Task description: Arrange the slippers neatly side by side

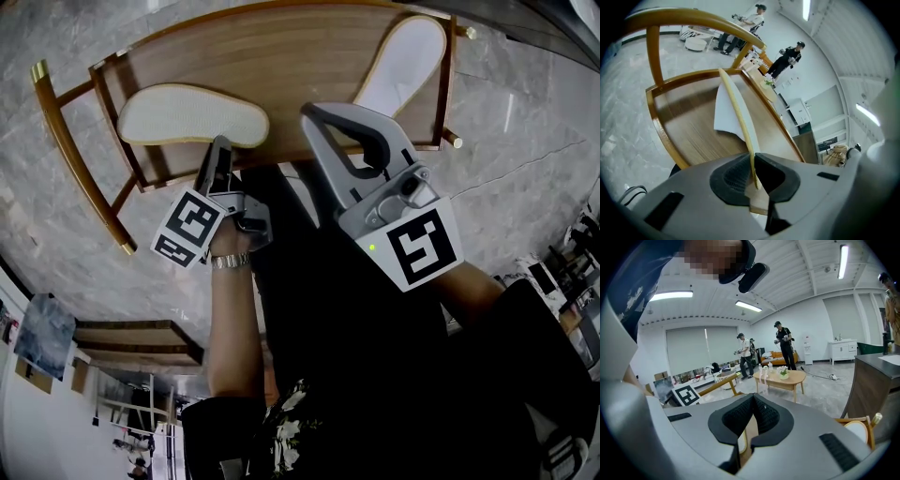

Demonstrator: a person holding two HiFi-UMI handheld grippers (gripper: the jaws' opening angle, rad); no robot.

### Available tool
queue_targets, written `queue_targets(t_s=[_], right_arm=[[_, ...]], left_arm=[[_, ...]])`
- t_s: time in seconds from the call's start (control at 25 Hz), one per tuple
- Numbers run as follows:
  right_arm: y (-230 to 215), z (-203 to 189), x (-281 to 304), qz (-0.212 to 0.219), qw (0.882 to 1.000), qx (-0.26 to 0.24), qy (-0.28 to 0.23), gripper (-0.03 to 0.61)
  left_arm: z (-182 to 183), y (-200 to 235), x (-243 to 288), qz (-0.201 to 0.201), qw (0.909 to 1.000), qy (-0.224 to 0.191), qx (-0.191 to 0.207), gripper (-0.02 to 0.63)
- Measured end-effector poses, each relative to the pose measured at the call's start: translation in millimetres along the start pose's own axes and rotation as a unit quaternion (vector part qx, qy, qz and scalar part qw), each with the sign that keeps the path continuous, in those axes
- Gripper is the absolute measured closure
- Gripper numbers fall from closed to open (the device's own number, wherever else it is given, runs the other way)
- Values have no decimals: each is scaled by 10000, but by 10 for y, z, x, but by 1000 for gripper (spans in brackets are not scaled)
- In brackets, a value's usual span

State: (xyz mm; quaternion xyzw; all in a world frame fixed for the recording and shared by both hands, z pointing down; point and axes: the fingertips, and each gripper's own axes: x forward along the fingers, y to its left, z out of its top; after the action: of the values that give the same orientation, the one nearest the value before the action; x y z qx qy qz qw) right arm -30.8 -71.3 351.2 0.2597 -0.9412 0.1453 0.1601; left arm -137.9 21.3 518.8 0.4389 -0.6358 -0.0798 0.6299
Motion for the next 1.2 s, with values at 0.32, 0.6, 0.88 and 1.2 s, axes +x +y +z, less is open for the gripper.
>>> queue_targets(t_s=[0.32,0.6,0.88,1.2], right_arm=[[9,19,-37,-20,9999,90,-51,580],[93,-30,-70,114,9998,150,-8,580],[57,-46,-68,85,9998,153,14,580],[67,-62,-57,84,9998,162,11,580]], left_arm=[[102,38,-172,472,9948,55,901,589],[322,84,-395,1124,9684,71,2226,592],[542,299,-573,1833,9284,130,3230,592],[565,242,-477,1838,9181,190,3507,592]])
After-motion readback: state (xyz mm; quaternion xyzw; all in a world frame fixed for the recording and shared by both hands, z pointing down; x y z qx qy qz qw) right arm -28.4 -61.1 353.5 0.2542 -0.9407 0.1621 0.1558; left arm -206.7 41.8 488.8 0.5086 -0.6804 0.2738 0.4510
